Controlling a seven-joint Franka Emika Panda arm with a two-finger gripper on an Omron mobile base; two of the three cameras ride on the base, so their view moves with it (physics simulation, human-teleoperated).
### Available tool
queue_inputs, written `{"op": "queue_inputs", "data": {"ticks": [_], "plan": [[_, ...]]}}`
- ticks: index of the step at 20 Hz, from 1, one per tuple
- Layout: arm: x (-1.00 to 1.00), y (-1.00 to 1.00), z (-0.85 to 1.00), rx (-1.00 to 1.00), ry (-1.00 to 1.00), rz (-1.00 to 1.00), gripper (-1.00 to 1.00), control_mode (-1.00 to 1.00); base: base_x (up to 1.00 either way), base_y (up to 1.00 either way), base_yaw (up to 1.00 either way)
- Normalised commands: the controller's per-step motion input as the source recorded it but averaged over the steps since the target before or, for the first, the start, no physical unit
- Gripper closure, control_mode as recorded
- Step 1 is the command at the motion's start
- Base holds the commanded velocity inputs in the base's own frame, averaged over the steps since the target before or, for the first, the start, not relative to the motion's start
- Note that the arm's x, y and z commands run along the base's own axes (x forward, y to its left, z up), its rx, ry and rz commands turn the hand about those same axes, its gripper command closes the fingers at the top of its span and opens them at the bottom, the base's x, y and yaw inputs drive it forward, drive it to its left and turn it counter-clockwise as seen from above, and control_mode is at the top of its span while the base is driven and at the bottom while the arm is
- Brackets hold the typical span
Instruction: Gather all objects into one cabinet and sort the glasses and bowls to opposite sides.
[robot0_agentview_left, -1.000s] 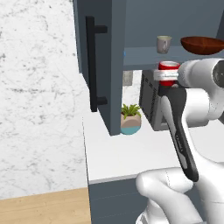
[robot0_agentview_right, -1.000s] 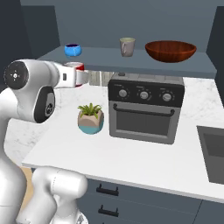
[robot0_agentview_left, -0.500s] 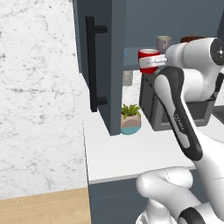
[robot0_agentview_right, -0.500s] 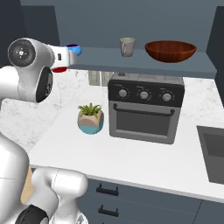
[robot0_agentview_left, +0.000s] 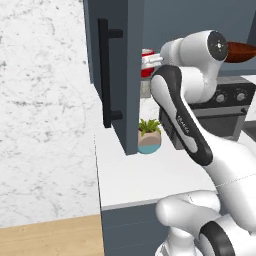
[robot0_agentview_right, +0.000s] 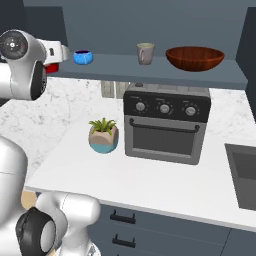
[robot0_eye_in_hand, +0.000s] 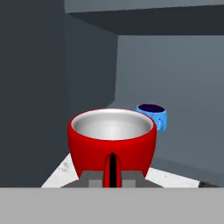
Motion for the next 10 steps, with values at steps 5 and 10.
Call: {"op": "queue_inputs", "data": {"ticks": [5,10], "plan": [[0.50,0.19,0.00,-0.01,0.00,0.00,1.00,-1.00,0.00,0.00,0.00],[0.57,0.00,-0.08,0.03,0.00,0.00,1.00,-1.00,0.00,0.00,0.00]]}}
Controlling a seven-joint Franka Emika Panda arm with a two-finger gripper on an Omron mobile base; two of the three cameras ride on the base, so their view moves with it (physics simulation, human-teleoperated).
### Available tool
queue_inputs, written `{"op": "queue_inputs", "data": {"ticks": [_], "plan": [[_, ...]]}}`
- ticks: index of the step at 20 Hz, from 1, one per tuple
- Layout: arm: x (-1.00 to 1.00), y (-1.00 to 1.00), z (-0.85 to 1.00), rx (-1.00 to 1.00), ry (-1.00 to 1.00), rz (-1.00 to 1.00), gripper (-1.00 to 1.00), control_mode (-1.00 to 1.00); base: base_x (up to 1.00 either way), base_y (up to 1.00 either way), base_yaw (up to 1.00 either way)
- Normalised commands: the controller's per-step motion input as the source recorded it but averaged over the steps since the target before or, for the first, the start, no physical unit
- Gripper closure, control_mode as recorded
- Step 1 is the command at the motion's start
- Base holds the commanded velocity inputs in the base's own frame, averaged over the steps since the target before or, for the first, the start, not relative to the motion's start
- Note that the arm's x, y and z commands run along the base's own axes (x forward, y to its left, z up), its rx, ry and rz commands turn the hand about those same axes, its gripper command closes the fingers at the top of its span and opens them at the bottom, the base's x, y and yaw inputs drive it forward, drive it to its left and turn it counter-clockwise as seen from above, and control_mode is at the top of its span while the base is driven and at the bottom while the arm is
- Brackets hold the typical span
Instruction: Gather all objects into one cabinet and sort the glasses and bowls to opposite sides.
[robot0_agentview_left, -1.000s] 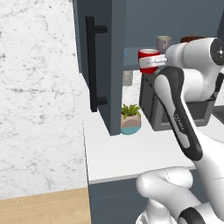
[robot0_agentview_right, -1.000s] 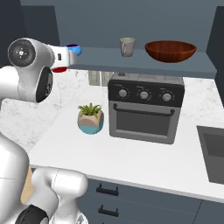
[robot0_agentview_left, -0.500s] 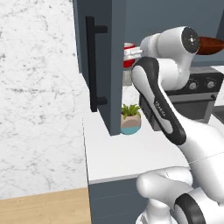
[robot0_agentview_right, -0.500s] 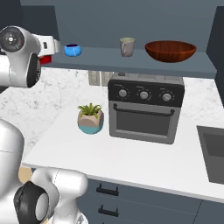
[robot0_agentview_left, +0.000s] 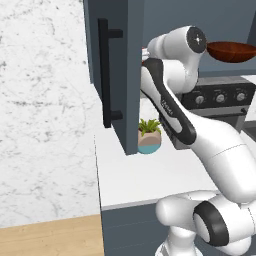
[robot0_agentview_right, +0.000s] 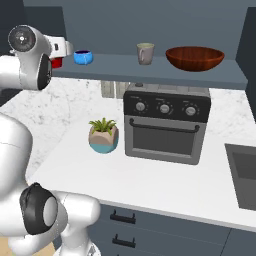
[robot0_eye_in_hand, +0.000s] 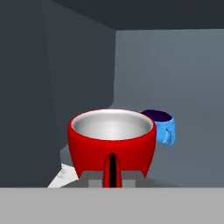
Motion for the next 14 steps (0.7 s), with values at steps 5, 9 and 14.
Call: {"op": "queue_inputs", "data": {"ticks": [5,9,14], "plan": [[0.55,0.00,-0.32,0.01,0.00,0.00,1.00,-1.00,0.00,0.00,0.00],[0.50,0.00,-0.42,0.00,0.00,0.00,1.00,-1.00,0.00,0.00,0.00],[0.48,0.00,-0.19,0.00,0.00,0.00,1.00,-1.00,0.00,0.00,0.00]]}}
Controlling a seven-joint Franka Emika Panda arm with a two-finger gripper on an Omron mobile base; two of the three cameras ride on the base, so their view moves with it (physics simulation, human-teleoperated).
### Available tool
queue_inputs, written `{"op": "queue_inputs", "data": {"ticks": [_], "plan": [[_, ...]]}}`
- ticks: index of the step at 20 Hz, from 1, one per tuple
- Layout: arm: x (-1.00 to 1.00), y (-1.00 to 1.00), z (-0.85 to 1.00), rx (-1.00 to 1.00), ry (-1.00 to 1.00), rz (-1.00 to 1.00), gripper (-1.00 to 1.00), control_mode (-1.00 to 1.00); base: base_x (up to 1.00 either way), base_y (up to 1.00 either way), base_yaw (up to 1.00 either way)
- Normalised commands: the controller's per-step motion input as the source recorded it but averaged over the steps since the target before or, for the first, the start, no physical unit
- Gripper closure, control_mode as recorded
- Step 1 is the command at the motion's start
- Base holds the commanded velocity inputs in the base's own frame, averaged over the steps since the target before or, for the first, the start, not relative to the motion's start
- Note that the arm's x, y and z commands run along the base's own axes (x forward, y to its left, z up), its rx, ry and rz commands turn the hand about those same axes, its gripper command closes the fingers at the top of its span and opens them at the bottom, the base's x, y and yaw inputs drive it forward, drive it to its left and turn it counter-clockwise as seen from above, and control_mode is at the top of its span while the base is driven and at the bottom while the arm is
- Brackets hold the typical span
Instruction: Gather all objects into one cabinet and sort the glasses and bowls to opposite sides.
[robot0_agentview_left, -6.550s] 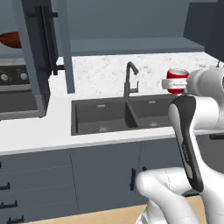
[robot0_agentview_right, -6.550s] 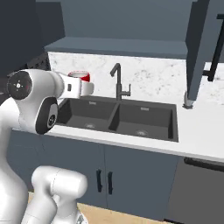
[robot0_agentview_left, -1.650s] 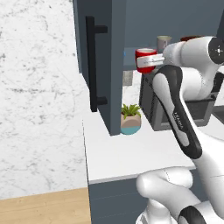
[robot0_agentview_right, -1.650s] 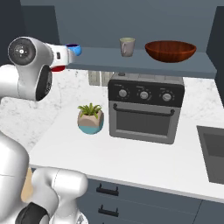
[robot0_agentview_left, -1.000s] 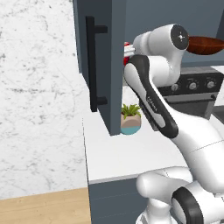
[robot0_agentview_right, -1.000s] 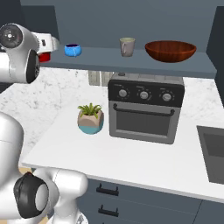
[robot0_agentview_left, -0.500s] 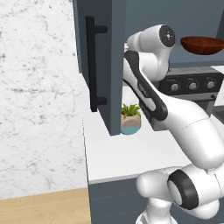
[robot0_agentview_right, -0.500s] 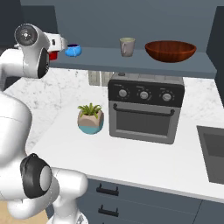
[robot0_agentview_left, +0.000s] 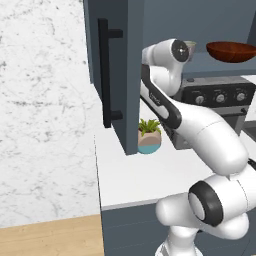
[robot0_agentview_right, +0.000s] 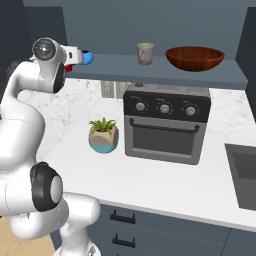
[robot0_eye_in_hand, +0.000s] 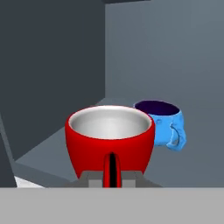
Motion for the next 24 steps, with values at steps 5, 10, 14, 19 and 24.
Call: {"op": "queue_inputs", "data": {"ticks": [5,10,14,19,24], "plan": [[0.49,0.00,0.00,0.00,0.00,0.00,1.00,-1.00,0.00,0.00,0.00],[0.40,0.00,0.00,0.00,0.01,0.00,1.00,-1.00,0.00,0.00,0.00],[0.28,0.02,0.00,0.00,0.01,0.00,1.00,-1.00,0.00,0.00,0.00],[0.01,0.03,0.00,0.00,0.00,0.00,1.00,-1.00,0.00,0.00,0.00],[0.00,0.01,0.00,0.00,0.00,0.00,-1.00,-1.00,0.00,0.00,0.00]]}}
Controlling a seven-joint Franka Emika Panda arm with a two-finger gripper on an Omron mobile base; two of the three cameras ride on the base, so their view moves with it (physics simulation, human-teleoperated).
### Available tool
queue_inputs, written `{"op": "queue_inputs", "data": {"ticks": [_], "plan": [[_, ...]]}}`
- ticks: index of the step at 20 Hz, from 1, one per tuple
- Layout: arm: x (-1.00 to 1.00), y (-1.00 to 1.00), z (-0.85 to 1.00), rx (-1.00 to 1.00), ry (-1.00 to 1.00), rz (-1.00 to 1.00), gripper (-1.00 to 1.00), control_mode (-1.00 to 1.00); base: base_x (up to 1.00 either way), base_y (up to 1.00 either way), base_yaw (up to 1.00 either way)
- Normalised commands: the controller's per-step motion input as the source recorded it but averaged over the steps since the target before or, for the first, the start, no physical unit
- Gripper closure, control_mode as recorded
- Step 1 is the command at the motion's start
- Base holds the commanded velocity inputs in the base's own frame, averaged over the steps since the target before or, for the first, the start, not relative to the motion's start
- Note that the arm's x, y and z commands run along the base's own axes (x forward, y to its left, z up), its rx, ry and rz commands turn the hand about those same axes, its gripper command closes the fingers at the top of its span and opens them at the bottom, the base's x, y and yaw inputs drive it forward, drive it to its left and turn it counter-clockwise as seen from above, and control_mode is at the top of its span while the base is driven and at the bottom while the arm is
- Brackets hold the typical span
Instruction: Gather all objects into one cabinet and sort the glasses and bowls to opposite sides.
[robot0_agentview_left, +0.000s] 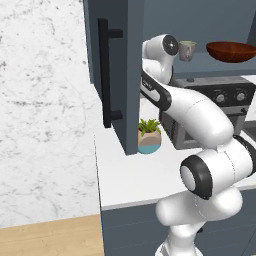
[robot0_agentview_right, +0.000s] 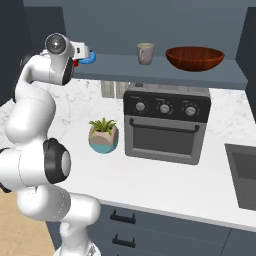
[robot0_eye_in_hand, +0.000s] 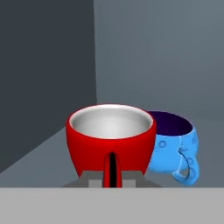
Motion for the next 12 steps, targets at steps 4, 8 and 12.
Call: {"op": "queue_inputs", "data": {"ticks": [4,8,12], "plan": [[0.00,0.03,0.00,0.00,0.00,0.00,-1.00,-1.00,0.00,0.00,0.00],[0.00,0.00,0.00,0.00,0.00,0.00,-1.00,-1.00,0.00,0.00,0.00],[-0.23,-0.07,0.00,0.00,-0.02,0.00,-1.00,-1.00,0.00,0.00,0.00]]}}
